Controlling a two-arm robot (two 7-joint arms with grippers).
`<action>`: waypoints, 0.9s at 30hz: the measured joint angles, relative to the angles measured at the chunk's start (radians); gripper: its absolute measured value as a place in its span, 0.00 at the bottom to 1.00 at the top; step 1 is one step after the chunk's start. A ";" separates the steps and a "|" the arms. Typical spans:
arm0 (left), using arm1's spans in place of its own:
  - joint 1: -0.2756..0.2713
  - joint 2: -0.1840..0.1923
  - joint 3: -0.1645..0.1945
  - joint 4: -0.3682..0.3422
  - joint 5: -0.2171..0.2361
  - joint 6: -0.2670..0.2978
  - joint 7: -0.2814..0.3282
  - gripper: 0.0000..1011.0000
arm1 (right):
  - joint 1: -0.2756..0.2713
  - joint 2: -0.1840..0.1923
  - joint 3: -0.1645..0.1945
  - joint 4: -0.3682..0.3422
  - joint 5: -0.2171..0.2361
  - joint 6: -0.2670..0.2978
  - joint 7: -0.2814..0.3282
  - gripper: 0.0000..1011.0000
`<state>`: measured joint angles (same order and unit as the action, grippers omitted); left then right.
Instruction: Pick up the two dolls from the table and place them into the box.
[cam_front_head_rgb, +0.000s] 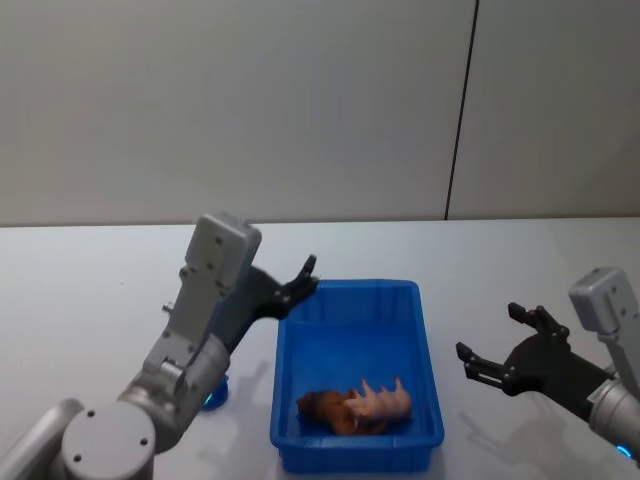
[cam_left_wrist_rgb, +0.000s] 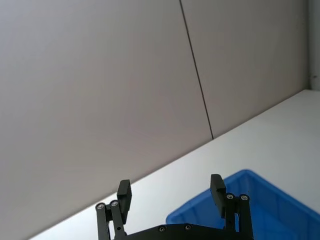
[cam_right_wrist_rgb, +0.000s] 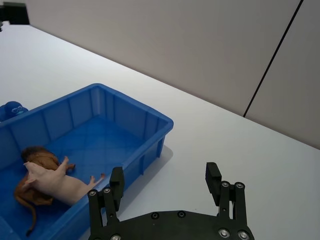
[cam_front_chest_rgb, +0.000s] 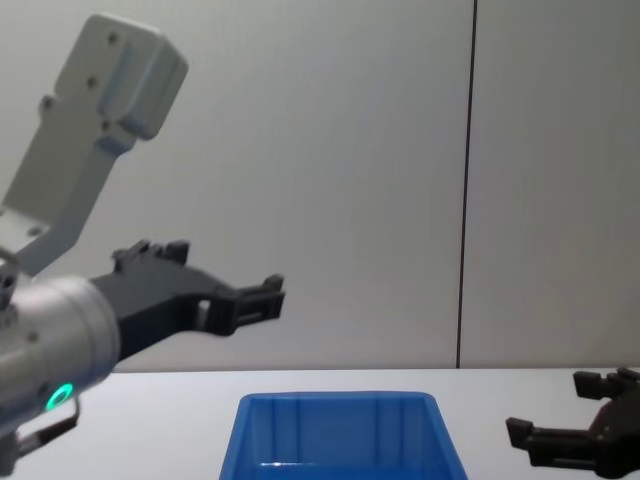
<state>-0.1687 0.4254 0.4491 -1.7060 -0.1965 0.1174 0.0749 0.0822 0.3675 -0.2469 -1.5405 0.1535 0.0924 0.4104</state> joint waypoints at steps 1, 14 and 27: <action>0.008 0.005 0.000 -0.005 -0.002 0.005 0.008 0.99 | -0.001 0.001 0.001 0.000 0.001 -0.001 0.000 0.99; 0.126 0.080 -0.016 -0.076 -0.072 0.055 0.133 0.99 | -0.003 0.006 0.004 0.000 0.003 -0.003 -0.002 0.99; 0.165 0.103 -0.032 -0.016 -0.129 0.004 0.101 0.99 | -0.004 0.007 0.005 0.000 0.005 -0.004 -0.002 0.99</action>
<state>-0.0034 0.5283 0.4170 -1.7219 -0.3252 0.1214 0.1754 0.0781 0.3745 -0.2419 -1.5405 0.1580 0.0884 0.4080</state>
